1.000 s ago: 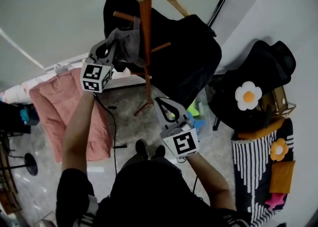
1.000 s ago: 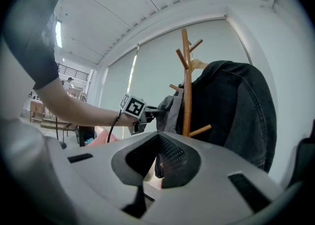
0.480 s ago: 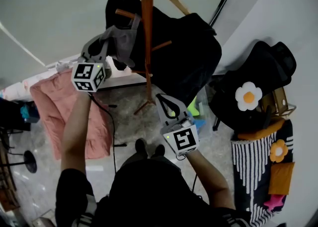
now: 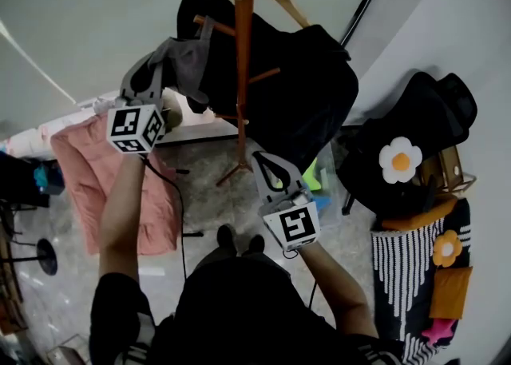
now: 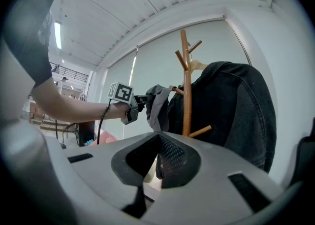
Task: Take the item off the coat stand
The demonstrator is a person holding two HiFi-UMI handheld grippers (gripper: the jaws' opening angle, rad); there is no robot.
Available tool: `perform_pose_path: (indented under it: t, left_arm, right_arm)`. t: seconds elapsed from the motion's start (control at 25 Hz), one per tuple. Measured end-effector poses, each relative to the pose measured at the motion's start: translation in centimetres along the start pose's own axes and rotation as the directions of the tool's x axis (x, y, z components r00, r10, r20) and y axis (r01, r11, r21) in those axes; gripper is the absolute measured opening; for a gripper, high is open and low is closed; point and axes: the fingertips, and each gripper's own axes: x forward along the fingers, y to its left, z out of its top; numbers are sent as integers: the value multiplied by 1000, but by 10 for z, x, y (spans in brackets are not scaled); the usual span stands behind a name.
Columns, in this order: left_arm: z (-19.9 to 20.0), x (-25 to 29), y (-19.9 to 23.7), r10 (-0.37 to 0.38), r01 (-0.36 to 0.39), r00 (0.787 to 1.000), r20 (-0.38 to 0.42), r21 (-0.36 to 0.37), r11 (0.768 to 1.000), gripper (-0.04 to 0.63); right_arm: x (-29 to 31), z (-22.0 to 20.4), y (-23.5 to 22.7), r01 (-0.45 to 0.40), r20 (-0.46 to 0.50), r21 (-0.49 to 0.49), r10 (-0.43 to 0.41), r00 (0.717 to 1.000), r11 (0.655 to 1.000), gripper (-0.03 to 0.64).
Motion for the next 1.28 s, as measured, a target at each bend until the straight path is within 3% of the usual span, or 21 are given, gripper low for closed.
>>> perform_pose_path:
  t: [0.36,0.76,1.28]
  left_arm:
    - [20,-26,7,66,-68,997,48,39,997,34]
    - [43,-46,39,161,-162,981,108,4,987,34]
    - [43,-119,21,177,-177,980,85,-14,984,33]
  right_arm:
    - [-4,-1,0,-5,1,13,5,1000,1000,18]
    - [-8,-3,5,-11,1,7,11,1000,1000,18]
    - [-11,2,15,-41,31,17,40,999,999,18]
